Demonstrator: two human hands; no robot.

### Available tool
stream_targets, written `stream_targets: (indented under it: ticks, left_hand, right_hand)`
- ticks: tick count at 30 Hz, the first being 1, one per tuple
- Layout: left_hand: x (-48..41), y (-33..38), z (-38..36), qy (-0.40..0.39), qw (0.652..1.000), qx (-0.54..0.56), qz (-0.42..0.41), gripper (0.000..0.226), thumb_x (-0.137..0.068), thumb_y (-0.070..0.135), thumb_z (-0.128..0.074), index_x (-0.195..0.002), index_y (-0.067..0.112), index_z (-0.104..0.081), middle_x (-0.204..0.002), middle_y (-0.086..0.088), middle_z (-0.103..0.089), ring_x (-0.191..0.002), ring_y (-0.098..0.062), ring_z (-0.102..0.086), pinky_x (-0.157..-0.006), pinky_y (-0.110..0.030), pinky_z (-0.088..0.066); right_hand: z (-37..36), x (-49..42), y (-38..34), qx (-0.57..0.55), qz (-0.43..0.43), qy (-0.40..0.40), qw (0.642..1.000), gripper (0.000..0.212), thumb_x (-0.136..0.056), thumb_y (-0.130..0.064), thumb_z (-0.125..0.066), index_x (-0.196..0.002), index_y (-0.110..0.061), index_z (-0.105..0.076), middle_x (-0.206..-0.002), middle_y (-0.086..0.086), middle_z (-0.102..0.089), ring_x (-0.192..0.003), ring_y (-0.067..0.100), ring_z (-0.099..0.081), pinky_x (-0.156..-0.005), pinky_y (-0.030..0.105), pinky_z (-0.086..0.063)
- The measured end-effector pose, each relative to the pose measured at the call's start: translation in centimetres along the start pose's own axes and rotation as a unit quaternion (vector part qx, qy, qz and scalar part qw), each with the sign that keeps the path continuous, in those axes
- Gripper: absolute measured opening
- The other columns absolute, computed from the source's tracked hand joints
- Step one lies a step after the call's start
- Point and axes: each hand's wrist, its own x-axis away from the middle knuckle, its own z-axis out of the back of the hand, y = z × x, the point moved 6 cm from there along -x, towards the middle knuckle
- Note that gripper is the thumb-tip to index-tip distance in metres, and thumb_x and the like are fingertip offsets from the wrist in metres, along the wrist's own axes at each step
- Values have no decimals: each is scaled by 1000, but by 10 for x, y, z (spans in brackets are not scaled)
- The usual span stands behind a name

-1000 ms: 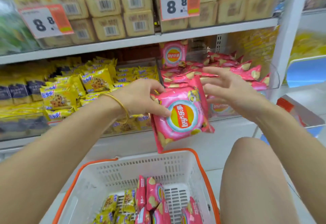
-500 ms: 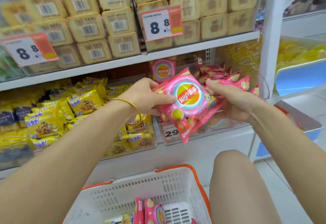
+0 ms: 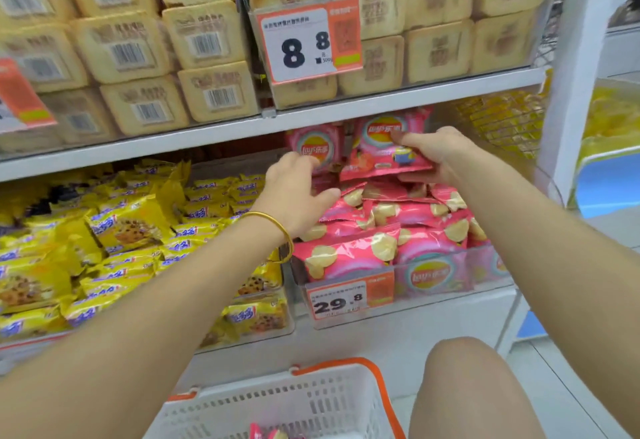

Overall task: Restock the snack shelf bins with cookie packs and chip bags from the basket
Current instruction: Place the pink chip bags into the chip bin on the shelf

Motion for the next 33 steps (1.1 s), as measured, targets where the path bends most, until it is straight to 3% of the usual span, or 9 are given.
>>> stream_targets:
  ticks: [4,8,11,14,18,20,23,27,33]
  left_hand:
    - [-23,8,-28,-38,986,-145,-72,48,-95,37,-45,-141,25,-37,-148,-13,-24,-138,-31,-16,-112,-41,-24]
    - [-51,15,-51,-56,961,-247,-107,44,-97,29,-40,-141,25,-37,-158,-4,1,-144,-28,1,-113,-45,-19]
    - [-69,12,-61,-70,952,-281,-101,44,-95,23,-40,-139,18,-40,-159,-1,4,-144,-28,2,-114,-46,-13]
    - [-76,7,-62,-72,946,-305,-80,53,-96,24,-41,-147,19,-26,-158,-4,3,-143,-30,-2,-112,-45,-19]
    - [-76,5,-63,-65,944,-321,-52,58,-95,26,-43,-148,19,-22,-156,-9,-2,-138,-34,-14,-104,-44,-31]
    - [-75,5,-64,-56,944,-321,-45,54,-94,27,-44,-145,17,-28,-154,-10,-6,-135,-34,-19,-100,-42,-35]
    - [-74,6,-63,-34,944,-324,-48,52,-93,25,-45,-143,16,-33,-151,-12,-13,-132,-34,-23,-97,-41,-37]
    - [-70,4,-63,-27,940,-336,-51,56,-92,22,-46,-145,17,-29,-149,-14,-13,-134,-34,-21,-95,-41,-39]
    - [-64,3,-63,-31,939,-337,-53,62,-89,12,-45,-147,17,-25,-149,-14,-13,-133,-34,-24,-92,-42,-42]
  right_hand:
    - [17,-27,-8,62,64,128,988,73,-68,-37,-83,-124,-3,-50,-121,12,-57,-108,31,-58,-90,45,-51]
    - [7,-48,-15,77,110,103,986,64,-72,-32,-81,-122,-1,-55,-125,12,-60,-109,29,-61,-83,41,-53]
    - [-2,-57,-22,66,133,82,985,58,-77,-24,-77,-124,1,-54,-130,12,-58,-117,25,-57,-99,36,-46]
    - [-7,-61,-30,102,181,80,975,48,-82,-19,-72,-124,-1,-56,-131,11,-57,-122,22,-53,-103,28,-40]
    - [-17,-69,-29,192,205,33,959,58,-82,-21,-72,-133,-7,-48,-136,6,-53,-124,19,-50,-87,12,-36]
    - [-20,-76,-22,302,188,8,934,68,-82,-29,-71,-139,-8,-41,-138,7,-50,-125,22,-49,-90,18,-38]
    - [-18,-81,-18,374,157,-22,914,71,-81,-28,-73,-139,-8,-39,-136,7,-52,-122,22,-51,-90,21,-38]
    - [-15,-82,-22,437,162,-22,884,55,-78,-17,-75,-128,-7,-52,-128,10,-58,-115,25,-56,-92,25,-42]
    - [-15,-78,-29,526,181,-5,831,44,-88,-15,-63,-129,-5,-51,-131,15,-55,-119,28,-53,-99,30,-43]
